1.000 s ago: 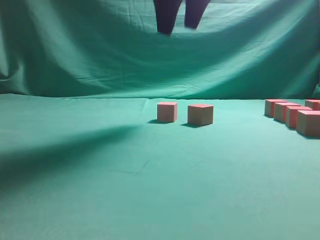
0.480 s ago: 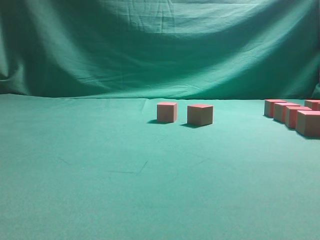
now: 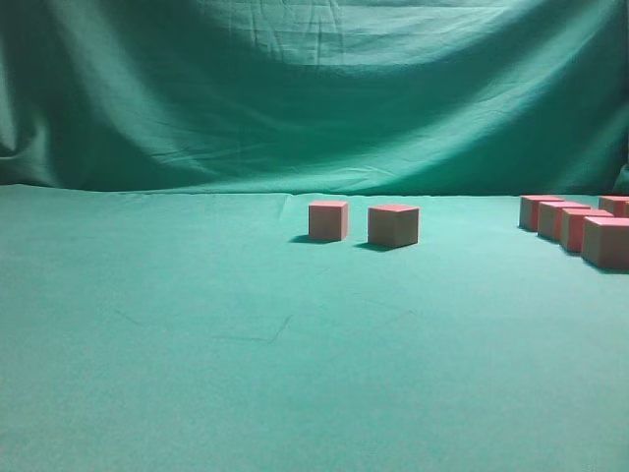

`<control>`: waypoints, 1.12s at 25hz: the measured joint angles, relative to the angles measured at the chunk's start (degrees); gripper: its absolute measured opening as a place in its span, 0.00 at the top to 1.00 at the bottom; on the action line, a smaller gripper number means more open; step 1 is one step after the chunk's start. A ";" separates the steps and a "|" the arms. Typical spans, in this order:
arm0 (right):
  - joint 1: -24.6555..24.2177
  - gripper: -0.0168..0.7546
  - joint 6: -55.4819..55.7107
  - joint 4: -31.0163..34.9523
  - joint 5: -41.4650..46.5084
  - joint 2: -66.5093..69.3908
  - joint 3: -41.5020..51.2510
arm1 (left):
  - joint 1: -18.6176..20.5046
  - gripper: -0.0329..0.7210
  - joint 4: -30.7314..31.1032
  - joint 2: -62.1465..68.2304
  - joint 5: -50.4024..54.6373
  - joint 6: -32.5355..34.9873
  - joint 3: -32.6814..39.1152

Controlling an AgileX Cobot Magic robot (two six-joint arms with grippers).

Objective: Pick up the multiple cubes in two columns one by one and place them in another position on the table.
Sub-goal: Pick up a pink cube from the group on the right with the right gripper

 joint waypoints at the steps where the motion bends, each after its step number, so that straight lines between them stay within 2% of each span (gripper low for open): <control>1: -0.50 0.26 1.31 0.00 -0.48 -0.04 2.61 | 0.00 0.96 0.00 0.00 0.00 0.00 0.00; 9: -0.95 0.26 13.06 0.11 -16.18 -0.13 17.49 | 0.00 0.96 0.00 0.00 0.00 0.00 0.00; 15: -1.36 0.26 17.40 -0.26 -23.48 4.73 18.42 | 0.00 0.96 0.00 0.00 0.00 0.00 0.00; 22: -6.66 0.26 19.72 -0.30 -29.64 12.71 18.42 | 0.00 0.96 0.00 0.00 0.00 0.00 0.00; 28: -7.14 0.26 19.86 0.02 -34.58 16.01 18.42 | 0.00 0.96 0.00 0.00 0.00 0.00 0.00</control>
